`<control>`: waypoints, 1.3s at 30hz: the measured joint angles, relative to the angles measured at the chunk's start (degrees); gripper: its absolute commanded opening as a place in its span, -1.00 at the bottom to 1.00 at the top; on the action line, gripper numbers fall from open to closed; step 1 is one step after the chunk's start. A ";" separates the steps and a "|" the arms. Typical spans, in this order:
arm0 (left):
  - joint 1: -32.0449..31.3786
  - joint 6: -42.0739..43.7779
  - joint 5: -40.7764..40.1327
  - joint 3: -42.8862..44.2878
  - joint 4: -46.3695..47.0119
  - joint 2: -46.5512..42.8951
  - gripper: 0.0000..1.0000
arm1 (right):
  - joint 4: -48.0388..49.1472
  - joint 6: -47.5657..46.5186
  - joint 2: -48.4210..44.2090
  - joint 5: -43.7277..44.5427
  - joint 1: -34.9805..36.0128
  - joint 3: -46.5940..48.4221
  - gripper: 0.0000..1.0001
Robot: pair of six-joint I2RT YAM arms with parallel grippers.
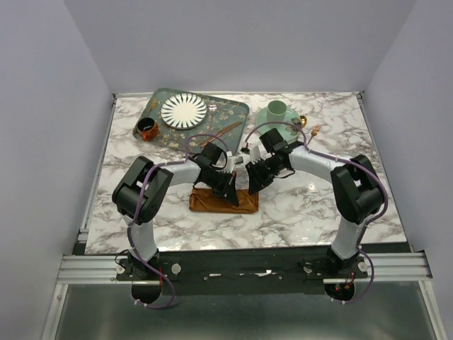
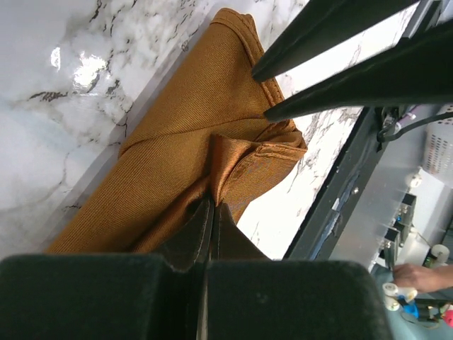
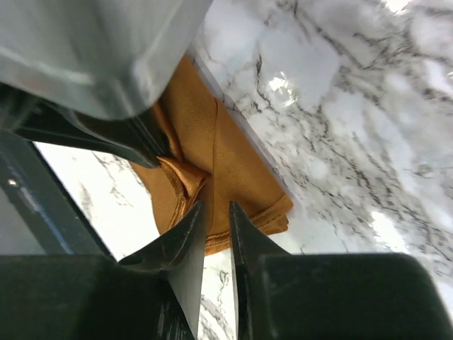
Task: Fold the napkin into a case and place the utensils inside
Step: Stuff the top corner of the smaller-rectangle-folded napkin into the folded napkin.
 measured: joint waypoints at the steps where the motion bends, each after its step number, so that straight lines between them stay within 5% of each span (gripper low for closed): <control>1: 0.15 -0.15 0.33 0.02 0.02 0.17 -1.00 | 0.46 -0.17 0.00 0.57 0.55 -0.59 -0.49; 17: 1.25 -1.68 3.30 0.55 -0.48 1.86 -1.00 | 6.99 -1.27 -2.19 9.88 5.68 -5.60 -0.38; 26: 1.73 -1.97 4.28 0.79 -0.63 2.51 -1.00 | 9.44 -1.27 -9.49 10.56 6.03 -10.43 -0.48; 39: 2.23 -2.16 5.42 1.05 -0.70 3.21 -1.00 | 10.88 -1.33 -6.88 11.98 8.57 -10.45 -0.55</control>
